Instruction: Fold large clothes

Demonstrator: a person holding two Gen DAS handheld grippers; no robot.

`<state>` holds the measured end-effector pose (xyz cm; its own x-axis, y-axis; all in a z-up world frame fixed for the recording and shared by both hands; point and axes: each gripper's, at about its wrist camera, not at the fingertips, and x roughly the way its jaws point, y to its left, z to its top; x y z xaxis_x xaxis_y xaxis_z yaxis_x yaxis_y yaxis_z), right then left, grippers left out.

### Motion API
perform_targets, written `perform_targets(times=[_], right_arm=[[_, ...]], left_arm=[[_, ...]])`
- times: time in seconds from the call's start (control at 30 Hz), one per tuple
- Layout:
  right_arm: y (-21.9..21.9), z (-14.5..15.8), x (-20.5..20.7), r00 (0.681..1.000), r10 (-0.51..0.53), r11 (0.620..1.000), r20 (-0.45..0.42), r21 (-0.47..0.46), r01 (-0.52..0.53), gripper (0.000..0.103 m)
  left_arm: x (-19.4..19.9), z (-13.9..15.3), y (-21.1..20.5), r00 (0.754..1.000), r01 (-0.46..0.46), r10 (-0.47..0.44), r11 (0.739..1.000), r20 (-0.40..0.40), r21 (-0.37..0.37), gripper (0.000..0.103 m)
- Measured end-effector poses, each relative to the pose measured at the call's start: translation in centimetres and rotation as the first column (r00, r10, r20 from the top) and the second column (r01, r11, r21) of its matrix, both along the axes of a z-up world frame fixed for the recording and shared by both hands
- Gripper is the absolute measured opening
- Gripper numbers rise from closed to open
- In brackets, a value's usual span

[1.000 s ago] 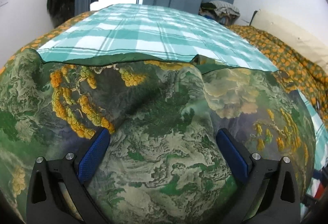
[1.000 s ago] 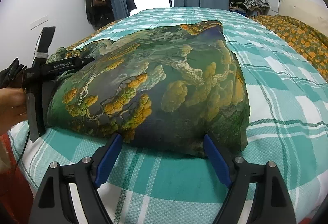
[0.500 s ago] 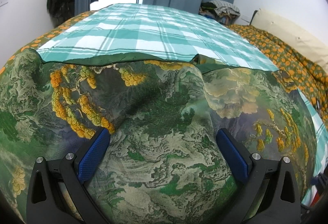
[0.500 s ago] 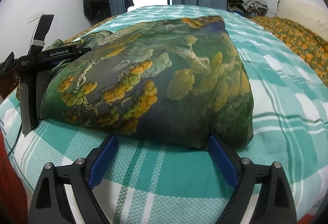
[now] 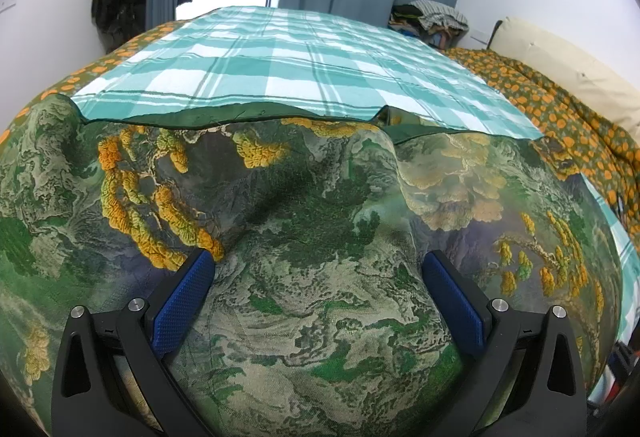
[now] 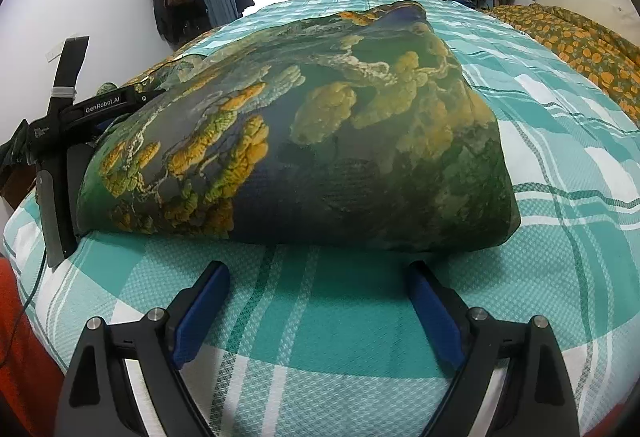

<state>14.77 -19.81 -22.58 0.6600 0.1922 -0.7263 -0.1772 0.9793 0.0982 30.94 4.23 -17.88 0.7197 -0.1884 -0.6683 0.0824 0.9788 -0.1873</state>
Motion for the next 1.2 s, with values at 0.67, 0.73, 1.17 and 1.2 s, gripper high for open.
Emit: perform_targets(times=[0.67,0.73,1.17,1.2], right_arm=[[0.41,-0.28,-0.42,1.0,0.001,0.999,0.014,-0.036,0.0,0.093],[0.4,-0.27,-0.44,1.0,0.001,0.999,0.015,-0.037,-0.001,0.093],[0.45,-0.36,-0.49,1.0,0.005,0.999,0.022,-0.043,-0.004,0.093],[0.42,-0.36,-0.5,1.0,0.006,0.999,0.021,-0.044,-0.005,0.093]], left_arm=[[-0.07,0.03,0.02,1.0,0.0,0.0,1.0,0.001,-0.001,0.102],[-0.06,0.03,0.02,1.0,0.0,0.0,1.0,0.001,-0.001,0.102],[-0.07,0.04,0.04,1.0,0.0,0.0,1.0,0.001,-0.001,0.103],[-0.08,0.04,0.04,1.0,0.0,0.0,1.0,0.001,-0.001,0.102]])
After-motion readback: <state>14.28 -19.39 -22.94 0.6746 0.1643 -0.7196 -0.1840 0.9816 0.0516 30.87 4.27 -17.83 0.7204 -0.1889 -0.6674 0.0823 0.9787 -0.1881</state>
